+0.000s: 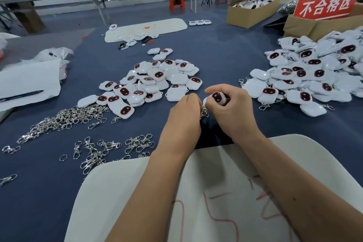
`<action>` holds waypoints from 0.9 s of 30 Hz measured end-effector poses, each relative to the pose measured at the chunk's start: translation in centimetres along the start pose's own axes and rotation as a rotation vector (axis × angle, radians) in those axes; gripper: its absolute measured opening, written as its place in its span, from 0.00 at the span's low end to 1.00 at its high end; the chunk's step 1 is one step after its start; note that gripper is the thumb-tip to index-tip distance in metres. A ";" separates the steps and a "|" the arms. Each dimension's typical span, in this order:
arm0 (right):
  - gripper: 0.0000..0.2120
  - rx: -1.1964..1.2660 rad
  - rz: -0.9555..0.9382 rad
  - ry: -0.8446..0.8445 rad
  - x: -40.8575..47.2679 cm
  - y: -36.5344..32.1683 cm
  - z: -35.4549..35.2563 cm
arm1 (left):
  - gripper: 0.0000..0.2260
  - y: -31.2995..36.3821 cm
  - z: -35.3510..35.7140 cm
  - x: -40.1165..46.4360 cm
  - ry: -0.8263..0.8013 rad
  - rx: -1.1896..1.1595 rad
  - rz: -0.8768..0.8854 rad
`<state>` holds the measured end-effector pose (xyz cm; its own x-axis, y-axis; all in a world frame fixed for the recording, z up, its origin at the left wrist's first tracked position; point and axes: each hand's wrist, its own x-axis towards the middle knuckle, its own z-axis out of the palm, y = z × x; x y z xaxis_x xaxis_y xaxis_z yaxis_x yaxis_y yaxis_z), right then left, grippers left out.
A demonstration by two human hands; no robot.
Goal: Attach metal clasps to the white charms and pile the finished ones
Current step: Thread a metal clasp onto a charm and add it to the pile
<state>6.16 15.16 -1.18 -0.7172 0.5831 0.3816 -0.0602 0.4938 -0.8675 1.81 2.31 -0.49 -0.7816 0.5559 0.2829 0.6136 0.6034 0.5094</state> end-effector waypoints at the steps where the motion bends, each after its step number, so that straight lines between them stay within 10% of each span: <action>1: 0.09 0.018 0.012 -0.001 0.0 0.0 0.0 | 0.08 -0.1 0.0 0.0 0.002 -0.010 0.005; 27: 0.08 0.399 0.201 -0.026 0.3 0.2 -0.3 | 0.05 -1.5 -0.5 0.7 0.244 -0.252 0.208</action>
<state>6.16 15.62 -1.14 -0.7592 0.6227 0.1891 -0.1772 0.0818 -0.9808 0.30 1.53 -0.65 -0.6660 0.4810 0.5702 0.7384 0.3163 0.5956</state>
